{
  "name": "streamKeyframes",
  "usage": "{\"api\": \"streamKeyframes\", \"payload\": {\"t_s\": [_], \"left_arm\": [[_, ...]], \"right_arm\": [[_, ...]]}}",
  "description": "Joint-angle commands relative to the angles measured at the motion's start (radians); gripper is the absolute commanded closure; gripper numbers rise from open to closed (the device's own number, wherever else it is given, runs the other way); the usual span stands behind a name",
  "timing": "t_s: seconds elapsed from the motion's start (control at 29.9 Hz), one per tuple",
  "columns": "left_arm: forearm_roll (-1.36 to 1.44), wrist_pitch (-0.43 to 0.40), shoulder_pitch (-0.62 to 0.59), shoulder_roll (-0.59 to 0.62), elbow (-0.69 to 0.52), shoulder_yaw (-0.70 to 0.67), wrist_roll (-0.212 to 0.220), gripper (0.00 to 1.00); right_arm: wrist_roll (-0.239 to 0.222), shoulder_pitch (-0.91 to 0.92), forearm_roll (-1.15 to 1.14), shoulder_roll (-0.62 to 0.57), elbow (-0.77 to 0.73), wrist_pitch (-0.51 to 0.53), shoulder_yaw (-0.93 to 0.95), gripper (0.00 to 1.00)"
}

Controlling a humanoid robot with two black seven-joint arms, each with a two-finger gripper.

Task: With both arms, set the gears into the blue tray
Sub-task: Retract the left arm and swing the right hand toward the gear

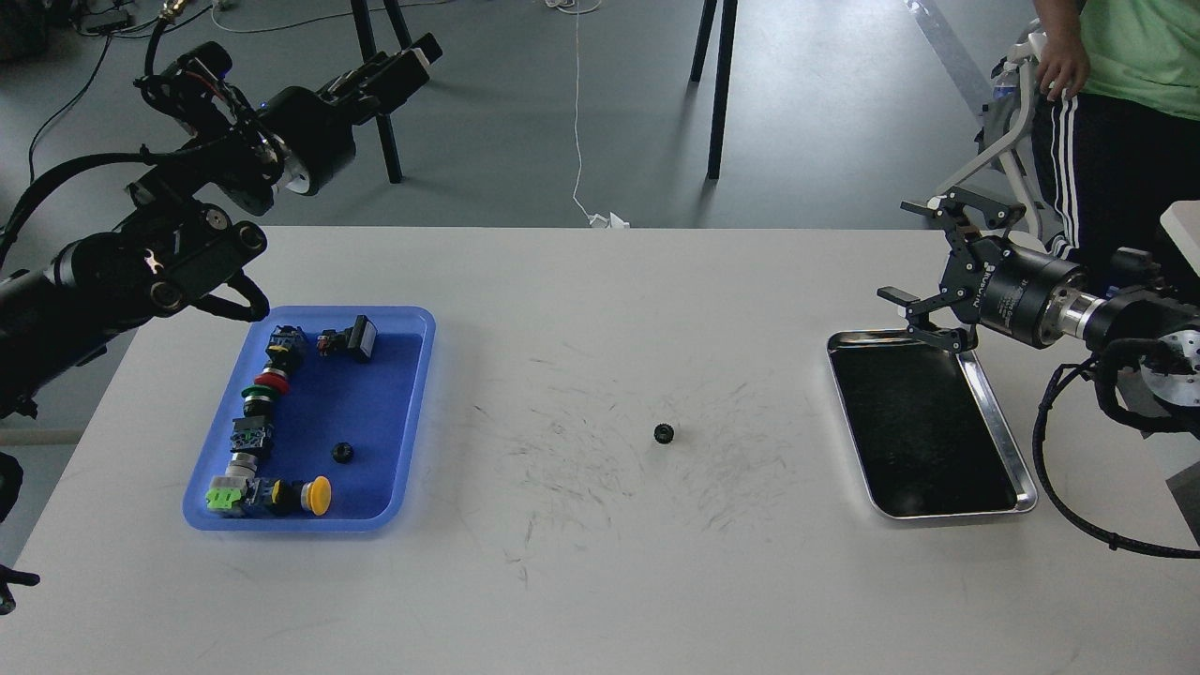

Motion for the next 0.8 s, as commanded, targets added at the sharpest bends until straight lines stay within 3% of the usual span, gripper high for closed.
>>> {"api": "streamKeyframes", "payload": {"t_s": [0.0, 0.33, 0.67, 0.77], "left_arm": [[-0.065, 0.004, 0.0, 0.031, 0.029, 0.0, 0.0, 0.14], [-0.203, 0.0, 0.033, 0.083, 0.147, 0.0, 0.0, 0.03], [-0.263, -0.012, 0.075, 0.133, 0.209, 0.0, 0.0, 0.03], [-0.306, -0.063, 0.087, 0.143, 0.212, 0.0, 0.0, 0.03]], "right_arm": [[-0.001, 0.072, -0.075, 0.001, -0.01, -0.011, -0.062, 0.03], [-0.018, 0.118, -0.463, 0.015, -0.003, -0.004, -0.095, 0.01], [-0.007, 0.173, -0.522, 0.083, 0.042, 0.015, -0.113, 0.02], [-0.003, 0.181, -0.525, 0.1, 0.043, 0.016, -0.116, 0.05]]}}
